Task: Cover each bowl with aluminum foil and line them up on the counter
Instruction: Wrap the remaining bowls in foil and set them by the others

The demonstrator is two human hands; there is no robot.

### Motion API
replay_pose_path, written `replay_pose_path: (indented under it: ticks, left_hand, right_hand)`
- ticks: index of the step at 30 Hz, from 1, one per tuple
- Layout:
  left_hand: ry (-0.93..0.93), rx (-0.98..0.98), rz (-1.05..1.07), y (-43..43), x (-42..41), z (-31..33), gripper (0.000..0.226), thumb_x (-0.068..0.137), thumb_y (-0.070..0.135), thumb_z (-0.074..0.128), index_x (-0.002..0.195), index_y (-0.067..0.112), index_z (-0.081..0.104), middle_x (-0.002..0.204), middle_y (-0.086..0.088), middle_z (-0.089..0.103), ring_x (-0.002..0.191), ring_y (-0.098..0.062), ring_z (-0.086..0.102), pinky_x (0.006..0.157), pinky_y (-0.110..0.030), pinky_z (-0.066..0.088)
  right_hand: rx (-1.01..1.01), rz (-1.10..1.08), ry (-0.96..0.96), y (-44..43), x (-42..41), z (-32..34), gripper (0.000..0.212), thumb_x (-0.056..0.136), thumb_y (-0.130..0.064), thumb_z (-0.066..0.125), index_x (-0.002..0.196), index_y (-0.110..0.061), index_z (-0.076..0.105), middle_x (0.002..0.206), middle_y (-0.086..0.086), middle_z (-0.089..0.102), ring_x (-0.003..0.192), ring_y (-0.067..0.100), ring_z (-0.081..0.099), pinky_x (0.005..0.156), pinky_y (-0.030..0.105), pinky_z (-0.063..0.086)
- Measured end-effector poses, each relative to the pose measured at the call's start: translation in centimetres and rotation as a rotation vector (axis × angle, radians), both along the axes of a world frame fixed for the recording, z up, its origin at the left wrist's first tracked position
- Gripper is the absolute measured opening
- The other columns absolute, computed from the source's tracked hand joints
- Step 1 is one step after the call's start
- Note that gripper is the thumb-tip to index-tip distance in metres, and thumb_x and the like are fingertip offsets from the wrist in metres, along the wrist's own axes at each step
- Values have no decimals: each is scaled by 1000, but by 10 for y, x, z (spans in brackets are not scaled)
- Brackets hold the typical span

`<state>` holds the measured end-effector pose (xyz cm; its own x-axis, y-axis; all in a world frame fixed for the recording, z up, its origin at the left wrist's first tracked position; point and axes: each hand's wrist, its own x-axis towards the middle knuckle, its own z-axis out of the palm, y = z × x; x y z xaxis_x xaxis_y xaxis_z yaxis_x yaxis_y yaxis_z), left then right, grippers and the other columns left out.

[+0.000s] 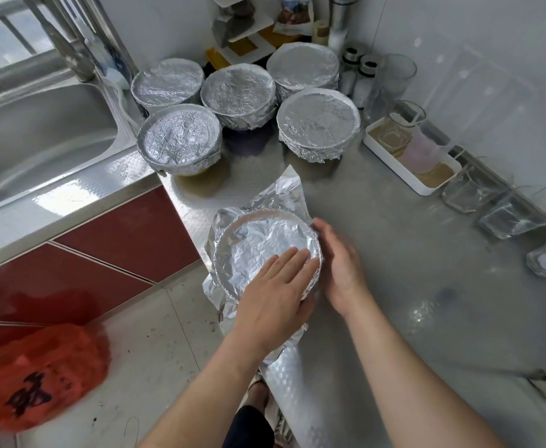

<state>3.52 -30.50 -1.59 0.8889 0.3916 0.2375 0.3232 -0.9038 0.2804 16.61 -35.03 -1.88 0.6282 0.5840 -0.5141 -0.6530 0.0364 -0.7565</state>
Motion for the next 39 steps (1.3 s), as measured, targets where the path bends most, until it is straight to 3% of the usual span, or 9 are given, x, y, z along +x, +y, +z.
replay_pose_path:
  ticks: [9,14,16,20,24,27,34,37,39]
  left_hand:
    - [-16,-17,-31,3,0,-3,50,81,27,51,127,14,63,133,-2,61,126,-22,53,102,-38,47]
    - [-16,-93,-22,7,-4,7,50,88,39,50,131,14,59,142,-4,53,136,-22,43,110,-44,39]
    - [-70,-110,141,18,-8,14,48,93,39,46,131,13,60,143,-9,51,136,-26,42,112,-46,35]
    - [-84,-255,534,45,-11,18,58,91,42,32,137,13,50,155,-14,31,145,-31,24,117,-47,24]
    - [-96,-350,557,47,-7,10,59,92,38,30,142,11,43,158,-14,24,148,-26,17,118,-47,21]
    - [-112,-382,568,46,-5,11,56,94,30,34,145,8,41,158,-12,26,147,-23,18,119,-44,19]
    - [-88,-348,524,51,-6,5,55,95,31,34,145,10,42,155,-10,33,145,-25,26,119,-43,23]
    - [-55,-283,453,54,-10,8,51,93,30,37,140,11,48,153,-12,36,143,-28,30,115,-47,30]
    - [-63,-209,395,44,-11,11,41,92,26,48,129,9,59,147,-15,44,138,-32,38,110,-50,37]
  right_hand:
    - [-81,-95,117,4,-26,4,29,91,-22,59,104,1,71,98,15,73,90,27,70,81,36,57]
    - [-53,-103,241,4,-22,-3,43,87,-37,61,119,-10,66,120,16,66,107,29,66,95,42,51]
    - [-45,-117,280,4,-17,-3,43,91,-44,55,121,-15,64,121,12,66,105,26,66,87,40,54]
    - [-131,-32,152,9,-17,3,57,90,-63,48,131,-24,55,123,2,65,109,20,64,95,43,51]
    - [-279,-31,-13,16,-30,5,78,76,-69,52,136,-19,52,138,-1,55,126,17,52,108,45,40]
    - [-337,-65,-88,19,-34,6,58,96,-52,45,135,-9,52,137,5,55,126,19,51,109,43,40]
    - [-368,-42,-109,12,-36,9,52,101,-44,37,135,-6,48,134,4,53,126,20,49,110,39,37]
    - [-516,31,-452,3,-29,9,54,100,-36,44,147,-11,33,151,5,37,138,19,36,115,36,28]
    - [-563,-39,-820,-1,-23,15,43,96,-20,53,138,-9,49,140,8,51,128,20,48,109,22,32]
